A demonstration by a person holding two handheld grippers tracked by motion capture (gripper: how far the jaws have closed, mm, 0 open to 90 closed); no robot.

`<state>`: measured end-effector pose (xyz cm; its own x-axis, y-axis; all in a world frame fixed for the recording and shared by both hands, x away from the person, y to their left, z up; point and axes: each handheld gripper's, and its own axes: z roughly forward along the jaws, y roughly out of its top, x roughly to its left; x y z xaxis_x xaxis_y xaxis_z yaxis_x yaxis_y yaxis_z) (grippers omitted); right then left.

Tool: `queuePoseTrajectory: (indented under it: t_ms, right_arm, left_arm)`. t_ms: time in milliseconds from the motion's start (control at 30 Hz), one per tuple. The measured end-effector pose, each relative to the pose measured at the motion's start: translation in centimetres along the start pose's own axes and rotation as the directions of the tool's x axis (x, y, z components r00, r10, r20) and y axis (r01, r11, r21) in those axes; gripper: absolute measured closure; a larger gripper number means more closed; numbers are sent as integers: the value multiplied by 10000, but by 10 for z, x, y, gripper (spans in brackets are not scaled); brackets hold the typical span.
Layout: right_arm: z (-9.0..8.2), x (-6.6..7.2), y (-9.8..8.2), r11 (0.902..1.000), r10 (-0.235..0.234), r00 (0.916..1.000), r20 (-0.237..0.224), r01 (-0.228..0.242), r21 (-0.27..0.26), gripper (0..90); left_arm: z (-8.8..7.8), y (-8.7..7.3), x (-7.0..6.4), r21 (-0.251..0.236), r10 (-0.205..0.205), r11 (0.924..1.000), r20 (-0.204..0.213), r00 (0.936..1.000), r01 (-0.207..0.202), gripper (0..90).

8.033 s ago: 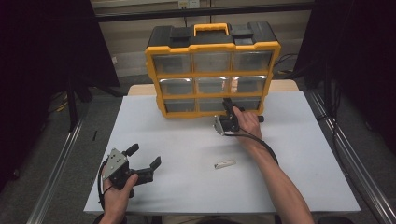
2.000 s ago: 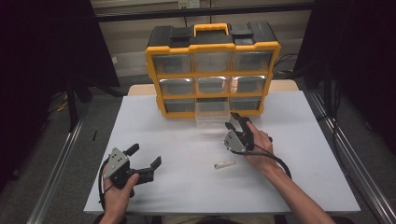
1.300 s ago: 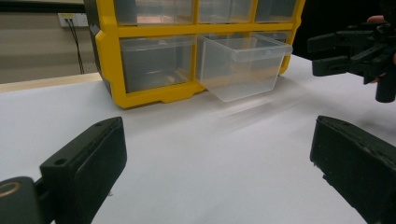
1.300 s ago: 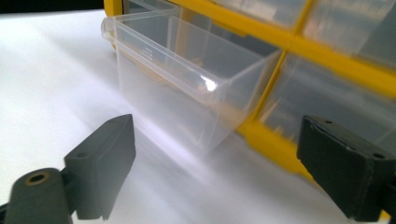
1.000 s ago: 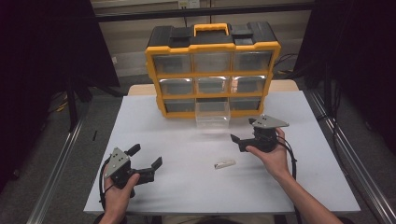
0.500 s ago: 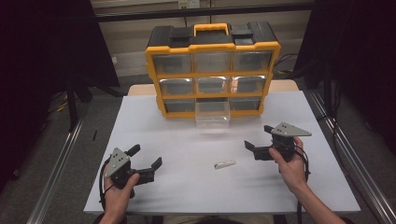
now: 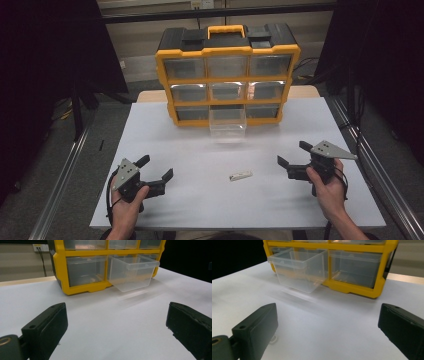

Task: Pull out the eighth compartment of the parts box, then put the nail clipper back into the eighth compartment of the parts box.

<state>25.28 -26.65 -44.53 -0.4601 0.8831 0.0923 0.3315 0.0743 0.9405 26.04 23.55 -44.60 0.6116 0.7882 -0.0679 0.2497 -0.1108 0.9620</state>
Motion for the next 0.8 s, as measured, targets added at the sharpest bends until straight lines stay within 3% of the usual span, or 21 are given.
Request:
queuePoseTrajectory:
  t_ms: [133, 267, 433, 500, 600, 800]
  right_arm:
    - [-10, -2, -1, 9994, 348, 9986, 386, -345, -99, 25]
    - [-21, -3, -4, 9996, 238, 9979, 605, -230, -139, 22]
    - [-33, -2, -12, 9996, 269, 9969, 743, -273, 50, 23]
    - [-36, -1, -12, 9997, 251, 9973, 687, -252, 16, 22]
    - [-36, -2, -12, 9996, 297, 9983, 506, -298, 19, 19]
    - [-29, 2, -13, 9991, 273, 9996, 98, -277, 334, 17]
  left_arm:
    - [1, 0, 2, 61, -13, 10000, -66, 10000, 14, 39]
    - [0, -3, 5, -3, -377, 9993, -198, 9991, 377, 39]
    - [-2, -2, 4, 79, -147, 9999, -260, 9996, 149, 39]
    - [-1, -2, 2, -89, -352, 9993, -220, 9991, 350, 38]
    - [-2, -1, 2, 73, -78, 9999, -241, 9997, 80, 38]
    - [-2, 0, 1, -30, -161, 9999, -203, 9997, 160, 38]
